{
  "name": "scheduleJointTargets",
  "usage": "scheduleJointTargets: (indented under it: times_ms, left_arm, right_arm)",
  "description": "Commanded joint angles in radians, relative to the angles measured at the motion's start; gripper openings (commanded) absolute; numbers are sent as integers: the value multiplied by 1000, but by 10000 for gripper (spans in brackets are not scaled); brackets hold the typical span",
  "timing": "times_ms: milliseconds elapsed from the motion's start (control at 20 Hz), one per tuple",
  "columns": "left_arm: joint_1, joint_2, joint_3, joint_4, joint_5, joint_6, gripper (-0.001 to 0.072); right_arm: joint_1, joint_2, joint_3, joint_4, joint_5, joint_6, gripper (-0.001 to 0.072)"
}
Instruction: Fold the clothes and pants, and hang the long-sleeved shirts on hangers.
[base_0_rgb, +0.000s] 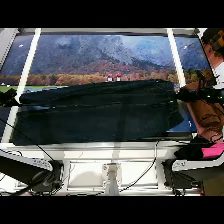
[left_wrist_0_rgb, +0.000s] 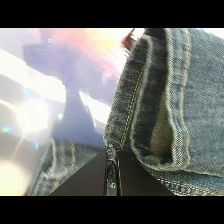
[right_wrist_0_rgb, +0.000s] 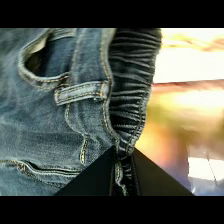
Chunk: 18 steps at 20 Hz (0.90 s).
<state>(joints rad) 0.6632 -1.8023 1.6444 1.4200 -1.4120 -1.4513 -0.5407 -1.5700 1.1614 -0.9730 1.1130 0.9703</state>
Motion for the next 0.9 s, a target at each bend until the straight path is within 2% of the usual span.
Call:
scheduleJointTargets:
  times_ms: [0,100,500,550,600,650,700,750,850]
  left_arm:
    - [-7,-1,-5,8,-6,-2,33]
    - [-10,-2,-27,9,-3,-27,33]
    - [-9,-1,-106,39,20,-26,34]
    - [-9,-1,-106,39,20,-24,54]
    - [-9,-1,-106,38,18,2,180]
    - [-9,-1,-106,38,12,26,420]
    - [-9,0,-105,38,12,43,621]
    - [-8,2,-101,39,12,56,657]
    - [-2,5,-79,37,5,66,657]
  right_arm:
    - [-39,14,-1,-92,17,85,34]
    - [-38,14,-1,-103,21,85,34]
    - [-38,14,-1,-102,21,87,37]
    - [-38,14,-1,-103,21,87,153]
    - [-38,14,0,-102,22,89,435]
    - [-38,15,0,-100,29,97,503]
    - [-38,19,0,-101,43,101,503]
    - [-38,27,0,-102,56,104,502]
    - [-38,48,0,-104,77,115,502]
